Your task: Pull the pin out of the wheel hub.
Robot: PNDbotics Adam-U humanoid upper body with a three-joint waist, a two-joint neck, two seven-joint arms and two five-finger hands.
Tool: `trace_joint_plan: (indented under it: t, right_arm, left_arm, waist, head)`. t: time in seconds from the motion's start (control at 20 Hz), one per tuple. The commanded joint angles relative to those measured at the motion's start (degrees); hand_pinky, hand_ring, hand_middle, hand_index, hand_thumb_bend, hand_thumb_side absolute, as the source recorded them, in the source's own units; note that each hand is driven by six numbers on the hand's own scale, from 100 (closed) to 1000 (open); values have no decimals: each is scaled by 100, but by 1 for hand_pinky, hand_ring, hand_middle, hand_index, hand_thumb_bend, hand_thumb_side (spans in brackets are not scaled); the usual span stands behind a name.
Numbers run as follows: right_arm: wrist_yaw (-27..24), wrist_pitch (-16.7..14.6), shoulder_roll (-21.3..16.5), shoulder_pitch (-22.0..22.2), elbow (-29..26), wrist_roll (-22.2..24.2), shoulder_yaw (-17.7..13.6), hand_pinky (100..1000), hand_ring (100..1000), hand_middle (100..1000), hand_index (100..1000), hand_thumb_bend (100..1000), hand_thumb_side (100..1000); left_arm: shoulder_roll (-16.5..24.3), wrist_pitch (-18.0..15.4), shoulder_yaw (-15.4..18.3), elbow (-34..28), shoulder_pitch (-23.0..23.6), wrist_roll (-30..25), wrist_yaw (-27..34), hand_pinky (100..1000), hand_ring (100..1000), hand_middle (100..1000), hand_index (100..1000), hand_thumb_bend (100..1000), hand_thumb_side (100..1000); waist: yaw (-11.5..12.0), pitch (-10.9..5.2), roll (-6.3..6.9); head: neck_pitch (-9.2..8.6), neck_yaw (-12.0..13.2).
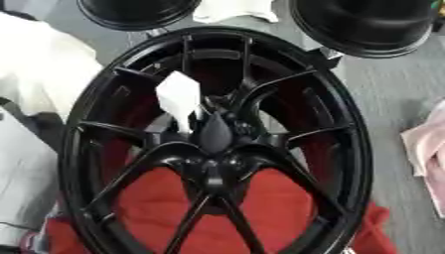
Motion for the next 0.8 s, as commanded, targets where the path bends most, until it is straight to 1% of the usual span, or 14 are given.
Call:
trace_joint_plan:
  t: [0.05,0.2,0.4,0.55,0.8]
  right_arm:
    - [31,20,-209,9,-105,-10,-71,752,719,806,888,100,475]
    - [32,17,-207,31,-105,-16,-77,752,719,807,888,100,475]
    - [16,24,-205,52,-105,0,-62,753,718,807,888,100,474]
    - [6,31,-210,73,-105,15,-52,753,718,806,888,100,473]
    - [-7,44,-236,100,-105,45,-37,753,718,806,888,100,472]
  left_arm:
    - [620,-48,74,-98,-216,-16,24,704,725,642,788,100,686]
    - [946,57,-5,-98,-470,-294,-168,709,724,643,788,100,688]
    - [1298,251,-157,-98,-926,-966,-643,718,723,646,786,100,672]
    - [1523,242,-311,-98,-1407,-1404,-910,730,724,649,786,100,638]
    - [1816,110,-651,-98,-2038,-2238,-1345,748,727,654,785,100,639]
  waist:
    - [4,-145,33]
    - [-8,-154,40]
    - [-26,-163,36]
    - [-40,-172,40]
    - [-57,-171,55]
  head:
    - [54,-118]
    - [82,-227]
    - [87,-302]
    - [90,-322]
    - [95,-318]
